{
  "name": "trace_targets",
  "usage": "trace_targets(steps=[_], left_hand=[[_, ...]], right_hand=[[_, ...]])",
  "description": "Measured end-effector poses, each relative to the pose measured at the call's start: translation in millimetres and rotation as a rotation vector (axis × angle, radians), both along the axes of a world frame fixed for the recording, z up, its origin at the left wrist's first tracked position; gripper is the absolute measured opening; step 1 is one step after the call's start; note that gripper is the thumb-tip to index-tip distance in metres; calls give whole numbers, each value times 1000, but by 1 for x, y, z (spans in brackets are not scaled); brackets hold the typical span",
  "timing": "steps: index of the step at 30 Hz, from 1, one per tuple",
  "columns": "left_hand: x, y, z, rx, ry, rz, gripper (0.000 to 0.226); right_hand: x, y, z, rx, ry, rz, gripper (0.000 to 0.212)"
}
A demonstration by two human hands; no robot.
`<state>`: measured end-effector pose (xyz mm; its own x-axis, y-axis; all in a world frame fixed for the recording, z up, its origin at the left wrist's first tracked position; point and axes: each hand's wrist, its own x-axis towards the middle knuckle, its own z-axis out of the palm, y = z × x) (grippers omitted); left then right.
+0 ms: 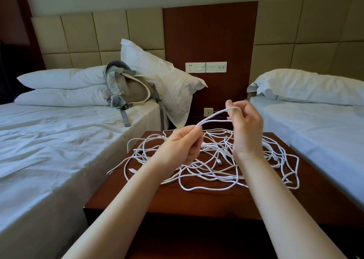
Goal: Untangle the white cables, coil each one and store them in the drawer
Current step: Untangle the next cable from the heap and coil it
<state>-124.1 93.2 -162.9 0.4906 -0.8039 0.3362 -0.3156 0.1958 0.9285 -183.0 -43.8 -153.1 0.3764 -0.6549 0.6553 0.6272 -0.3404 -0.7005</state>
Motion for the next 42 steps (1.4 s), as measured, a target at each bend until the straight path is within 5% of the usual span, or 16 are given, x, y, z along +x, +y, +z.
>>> trace_targets(steps=[7, 12, 21, 27, 32, 38, 42], left_hand=[[4, 2, -2, 83, 90, -152, 47], [-7, 2, 11, -74, 145, -348, 34], [31, 23, 17, -350, 93, 331, 36], [55, 33, 0, -111, -691, 813, 27], [53, 25, -16, 240, -941, 817, 23], [20, 10, -6, 86, -584, 603, 42], [2, 6, 2, 149, -402, 326, 32]], right_hand=[[-4, -10, -2, -357, 165, -89, 21], [13, 1, -34, -688, 359, -127, 23], [25, 17, -59, -857, 587, 107, 32], [24, 10, -61, -681, 497, 95, 30], [21, 12, -50, -629, 241, -18, 15], [9, 15, -25, -458, 61, -11, 9], [0, 15, -11, -408, -8, 47, 11]])
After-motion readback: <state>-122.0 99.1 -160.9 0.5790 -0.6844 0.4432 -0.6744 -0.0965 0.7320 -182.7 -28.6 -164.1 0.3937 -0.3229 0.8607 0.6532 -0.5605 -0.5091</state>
